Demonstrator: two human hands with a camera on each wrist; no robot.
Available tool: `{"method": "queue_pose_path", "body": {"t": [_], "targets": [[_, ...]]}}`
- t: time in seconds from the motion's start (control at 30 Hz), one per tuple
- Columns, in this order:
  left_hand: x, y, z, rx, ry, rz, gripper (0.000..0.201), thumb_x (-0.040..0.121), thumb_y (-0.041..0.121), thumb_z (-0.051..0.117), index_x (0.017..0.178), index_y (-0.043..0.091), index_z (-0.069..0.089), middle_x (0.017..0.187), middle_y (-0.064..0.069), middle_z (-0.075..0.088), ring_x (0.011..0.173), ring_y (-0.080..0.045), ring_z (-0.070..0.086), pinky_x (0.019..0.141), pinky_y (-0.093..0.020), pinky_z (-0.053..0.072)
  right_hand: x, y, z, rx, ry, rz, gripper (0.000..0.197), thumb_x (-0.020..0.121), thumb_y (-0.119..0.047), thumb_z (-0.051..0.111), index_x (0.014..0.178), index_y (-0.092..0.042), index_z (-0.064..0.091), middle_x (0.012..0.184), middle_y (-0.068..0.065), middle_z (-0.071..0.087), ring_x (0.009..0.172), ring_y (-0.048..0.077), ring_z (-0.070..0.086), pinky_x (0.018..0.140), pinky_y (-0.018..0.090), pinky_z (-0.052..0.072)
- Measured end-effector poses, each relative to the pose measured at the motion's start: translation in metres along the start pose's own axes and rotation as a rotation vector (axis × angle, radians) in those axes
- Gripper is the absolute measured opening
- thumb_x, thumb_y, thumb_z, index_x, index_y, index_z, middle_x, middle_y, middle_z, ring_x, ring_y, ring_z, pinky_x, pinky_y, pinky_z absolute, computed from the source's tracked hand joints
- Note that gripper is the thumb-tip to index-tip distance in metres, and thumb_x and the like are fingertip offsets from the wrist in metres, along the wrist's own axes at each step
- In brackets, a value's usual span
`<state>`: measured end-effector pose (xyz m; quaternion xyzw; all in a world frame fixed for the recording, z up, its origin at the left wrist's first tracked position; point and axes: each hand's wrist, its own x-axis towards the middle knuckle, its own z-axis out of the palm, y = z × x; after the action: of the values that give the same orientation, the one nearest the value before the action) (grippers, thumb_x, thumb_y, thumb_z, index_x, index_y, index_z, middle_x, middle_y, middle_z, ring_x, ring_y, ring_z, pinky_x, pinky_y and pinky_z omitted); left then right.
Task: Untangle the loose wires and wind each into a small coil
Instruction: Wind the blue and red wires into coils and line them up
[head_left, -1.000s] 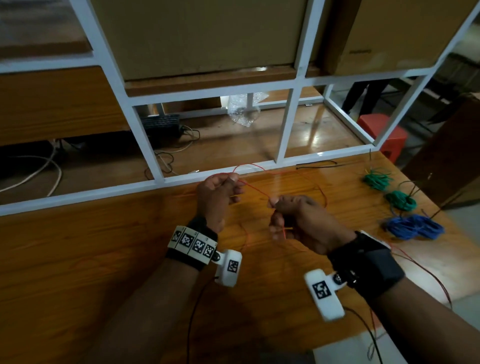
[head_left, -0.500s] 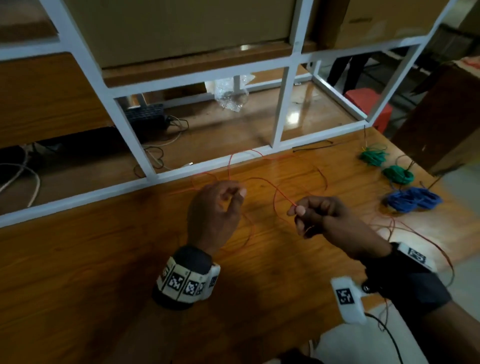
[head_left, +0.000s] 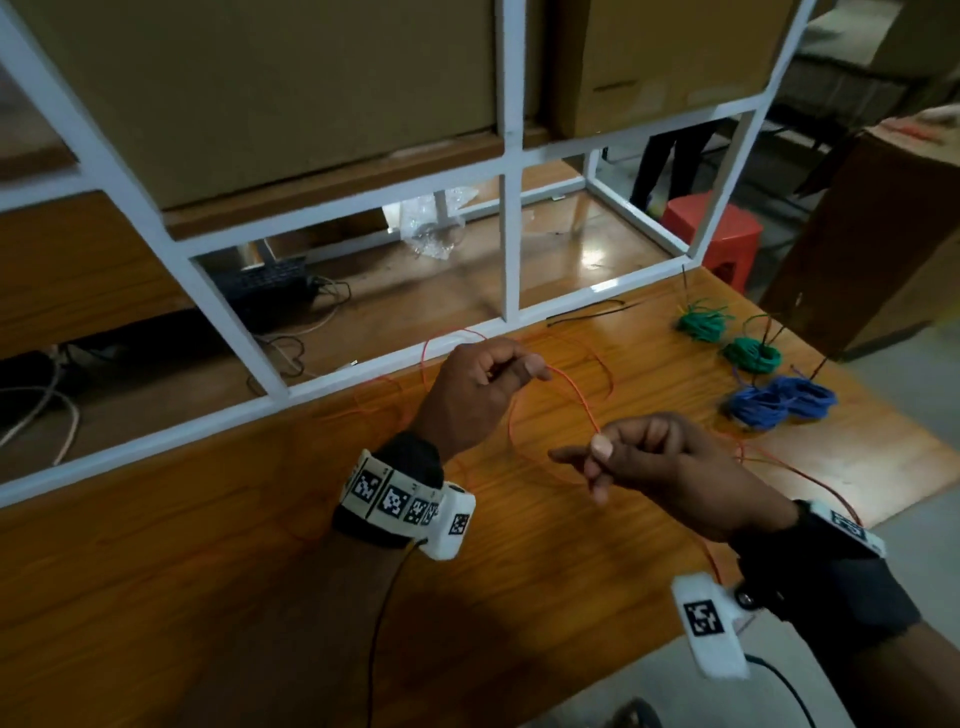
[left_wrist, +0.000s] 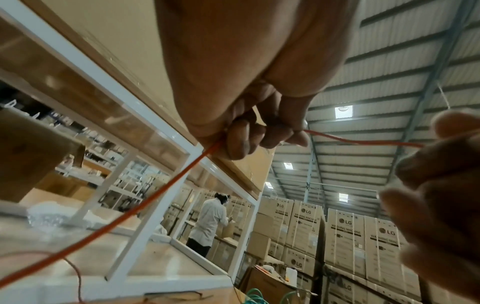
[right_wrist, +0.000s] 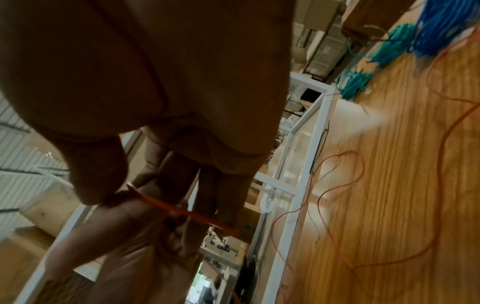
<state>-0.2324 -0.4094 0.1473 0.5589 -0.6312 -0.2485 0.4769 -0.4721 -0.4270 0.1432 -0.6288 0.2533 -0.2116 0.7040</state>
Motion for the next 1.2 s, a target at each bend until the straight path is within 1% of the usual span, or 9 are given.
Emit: {"method": "queue_pose_path", "body": {"t": [0.07,0.27,0.4,0.53,0.67,0.87,1.0,1.07,1.2], "targets": [[0.008,0.006,0.017,-0.059,0.036,-0.041,0.020,0.099,0.012,0.060,0.091,0.003,0.076,0.083,0.007,0.072,0.074,0.004,0.062,0.067,-0.010,0.044,-0.006,0.000,-0.008,0.045,-0.074,-0.027,0.034,0.102,-0.025,0.059,0.075,-0.010,0.074,0.108,0.029,0.074,0.136,0.025,0.057,0.115,0.048,0.043],[0.024,0.013,0.059,-0.111,0.096,-0.263,0.025,0.102,0.018,0.057,0.095,0.004,0.076,0.075,0.015,0.069,0.071,0.001,0.057,0.062,-0.011,0.043,-0.019,0.001,-0.039,0.167,-0.216,-0.171,0.040,0.106,-0.023,0.039,0.100,0.005,0.067,0.122,0.028,0.070,0.150,0.021,0.040,0.126,0.044,0.020],[0.018,0.016,0.086,-0.164,-0.018,-0.328,0.022,0.100,0.023,0.061,0.090,0.010,0.076,0.085,-0.015,0.067,0.076,-0.021,0.059,0.066,-0.030,0.048,-0.024,-0.010,-0.055,0.449,-0.240,-0.192,0.036,0.105,-0.018,0.046,0.114,0.007,0.070,0.125,0.053,0.052,0.138,0.038,0.053,0.115,0.043,0.044],[0.007,0.016,0.106,-0.265,-0.104,-0.305,0.017,0.096,0.019,0.060,0.098,0.007,0.072,0.092,-0.022,0.070,0.083,-0.039,0.066,0.075,-0.044,0.056,-0.021,-0.017,-0.057,0.593,-0.244,-0.241,0.037,0.104,-0.016,0.043,0.128,0.004,0.064,0.142,0.031,0.056,0.137,0.038,0.053,0.116,0.047,0.043],[-0.007,0.015,0.112,-0.197,-0.128,-0.306,0.032,0.105,0.024,0.053,0.080,0.019,0.072,0.069,-0.004,0.060,0.058,-0.019,0.048,0.053,-0.026,0.039,-0.010,-0.015,-0.056,0.568,-0.038,-0.360,0.039,0.107,-0.008,0.035,0.139,0.002,0.054,0.149,0.023,0.054,0.145,0.030,0.046,0.121,0.042,0.034],[-0.027,-0.004,0.093,-0.065,-0.200,-0.351,0.028,0.102,0.037,0.056,0.093,0.020,0.076,0.062,0.019,0.060,0.058,0.003,0.051,0.061,-0.023,0.040,0.026,0.013,-0.055,0.032,0.550,-0.419,0.044,0.110,-0.035,0.043,0.147,-0.013,0.054,0.132,0.017,0.066,0.134,0.032,0.056,0.119,0.054,0.038],[-0.029,-0.008,0.078,0.080,-0.180,-0.298,0.027,0.099,0.038,0.060,0.079,0.026,0.073,0.054,0.019,0.057,0.052,0.004,0.048,0.058,-0.023,0.037,0.038,0.038,-0.051,-0.389,0.626,-0.405,0.043,0.111,-0.031,0.044,0.150,-0.017,0.052,0.154,-0.004,0.051,0.146,0.004,0.040,0.123,0.040,0.034],[-0.030,-0.009,0.069,0.158,-0.223,-0.252,0.026,0.098,0.039,0.062,0.076,0.029,0.070,0.058,0.021,0.059,0.055,0.003,0.051,0.057,-0.022,0.036,0.044,0.044,-0.047,-0.336,0.673,-0.391,0.043,0.110,-0.034,0.045,0.149,-0.016,0.053,0.152,-0.001,0.054,0.144,0.005,0.045,0.119,0.038,0.040],[-0.037,-0.004,0.060,0.317,-0.359,-0.153,0.026,0.100,0.038,0.059,0.091,0.020,0.076,0.066,0.020,0.058,0.059,0.009,0.053,0.052,-0.012,0.032,0.060,0.029,-0.032,0.355,0.881,-0.423,0.033,0.106,-0.031,0.052,0.121,-0.007,0.068,0.121,0.004,0.073,0.123,0.020,0.067,0.102,0.037,0.056]]}}
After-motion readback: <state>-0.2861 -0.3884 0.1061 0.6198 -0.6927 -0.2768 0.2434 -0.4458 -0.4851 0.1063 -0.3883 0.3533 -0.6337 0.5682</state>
